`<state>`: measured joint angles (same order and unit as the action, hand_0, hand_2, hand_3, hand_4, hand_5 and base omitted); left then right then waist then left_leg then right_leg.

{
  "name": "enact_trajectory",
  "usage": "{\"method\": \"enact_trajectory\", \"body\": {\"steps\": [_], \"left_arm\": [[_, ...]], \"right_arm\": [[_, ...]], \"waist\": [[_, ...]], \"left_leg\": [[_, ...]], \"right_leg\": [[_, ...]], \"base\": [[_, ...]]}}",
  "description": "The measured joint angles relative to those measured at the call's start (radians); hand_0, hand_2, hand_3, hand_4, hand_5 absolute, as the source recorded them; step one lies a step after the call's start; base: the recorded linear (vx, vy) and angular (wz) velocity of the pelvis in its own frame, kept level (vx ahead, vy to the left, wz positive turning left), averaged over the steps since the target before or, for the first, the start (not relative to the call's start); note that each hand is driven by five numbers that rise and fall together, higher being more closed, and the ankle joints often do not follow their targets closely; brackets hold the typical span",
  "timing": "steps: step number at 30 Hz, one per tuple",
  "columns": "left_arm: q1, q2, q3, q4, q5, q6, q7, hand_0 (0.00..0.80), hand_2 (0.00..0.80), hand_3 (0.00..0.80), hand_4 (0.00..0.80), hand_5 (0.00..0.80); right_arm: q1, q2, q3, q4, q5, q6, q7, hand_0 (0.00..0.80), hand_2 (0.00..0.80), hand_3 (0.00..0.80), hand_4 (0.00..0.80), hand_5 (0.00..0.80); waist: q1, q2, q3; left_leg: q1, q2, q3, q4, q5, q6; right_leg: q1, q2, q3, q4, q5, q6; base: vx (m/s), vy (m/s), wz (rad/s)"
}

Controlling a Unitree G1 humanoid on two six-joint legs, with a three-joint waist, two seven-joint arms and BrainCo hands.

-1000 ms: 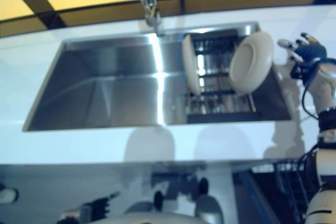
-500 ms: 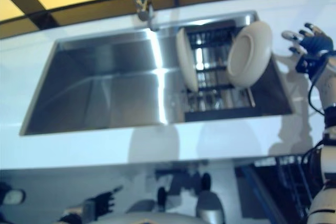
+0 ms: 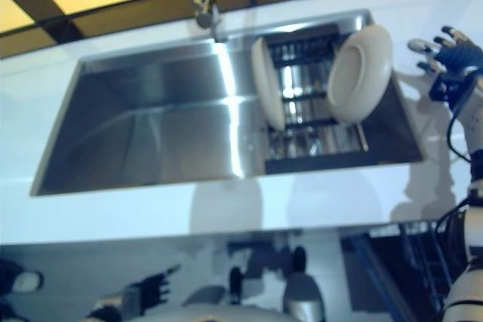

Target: Take plates into dishwasher

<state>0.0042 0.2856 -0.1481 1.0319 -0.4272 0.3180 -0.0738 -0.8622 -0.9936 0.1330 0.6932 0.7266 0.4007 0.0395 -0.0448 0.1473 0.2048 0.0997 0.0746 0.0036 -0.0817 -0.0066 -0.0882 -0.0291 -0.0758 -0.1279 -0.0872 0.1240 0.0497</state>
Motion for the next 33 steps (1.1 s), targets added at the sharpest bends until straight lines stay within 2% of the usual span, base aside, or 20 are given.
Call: {"method": "enact_trajectory", "body": {"steps": [6, 20, 24, 33], "left_arm": [[-0.002, -0.002, 0.000, 0.000, 0.000, 0.001, 0.000, 0.000, 0.000, 0.000, 0.000, 0.000], [0.003, 0.003, 0.001, 0.002, 0.000, 0.001, 0.005, 0.000, 0.000, 0.000, 0.000, 0.000], [0.002, 0.004, 0.001, 0.002, 0.000, 0.002, 0.007, 0.000, 0.000, 0.000, 0.000, 0.000], [0.023, 0.007, 0.001, 0.002, 0.000, 0.003, 0.017, 0.000, 0.000, 0.000, 0.000, 0.000]], "right_arm": [[0.000, 0.004, 0.028, 0.000, -0.001, 0.021, 0.017, 0.000, 0.000, 0.000, 0.000, 0.000], [0.000, 0.036, 0.041, -0.001, 0.000, 0.050, 0.017, 0.000, 0.000, 0.000, 0.000, 0.000], [0.000, 0.040, 0.045, -0.001, 0.000, 0.065, 0.017, 0.000, 0.000, 0.000, 0.000, 0.000], [0.000, 0.048, 0.075, -0.001, 0.000, 0.078, 0.018, 0.000, 0.000, 0.000, 0.000, 0.000]], "waist": [[0.008, -0.019, 0.008], [0.016, -0.104, -0.021], [0.037, -0.106, -0.031], [0.038, -0.107, -0.049]], "left_leg": [[0.028, 0.001, 0.000, -0.001, 0.000, 0.000], [0.053, 0.001, 0.001, -0.001, 0.000, 0.001], [0.066, 0.002, 0.005, -0.002, -0.002, 0.004], [0.066, 0.002, 0.005, -0.001, -0.001, 0.001]], "right_leg": [[0.031, 0.001, -0.004, -0.001, -0.002, 0.001], [0.064, 0.001, -0.004, -0.001, -0.002, 0.001], [0.075, 0.002, 0.000, -0.002, -0.003, 0.001], [0.075, 0.001, 0.000, -0.002, -0.002, 0.000]], "base": [[0.047, -0.001, 0.03], [0.013, 0.001, 0.01], [0.001, -0.005, -0.01], [0.000, 0.000, 0.00]]}}
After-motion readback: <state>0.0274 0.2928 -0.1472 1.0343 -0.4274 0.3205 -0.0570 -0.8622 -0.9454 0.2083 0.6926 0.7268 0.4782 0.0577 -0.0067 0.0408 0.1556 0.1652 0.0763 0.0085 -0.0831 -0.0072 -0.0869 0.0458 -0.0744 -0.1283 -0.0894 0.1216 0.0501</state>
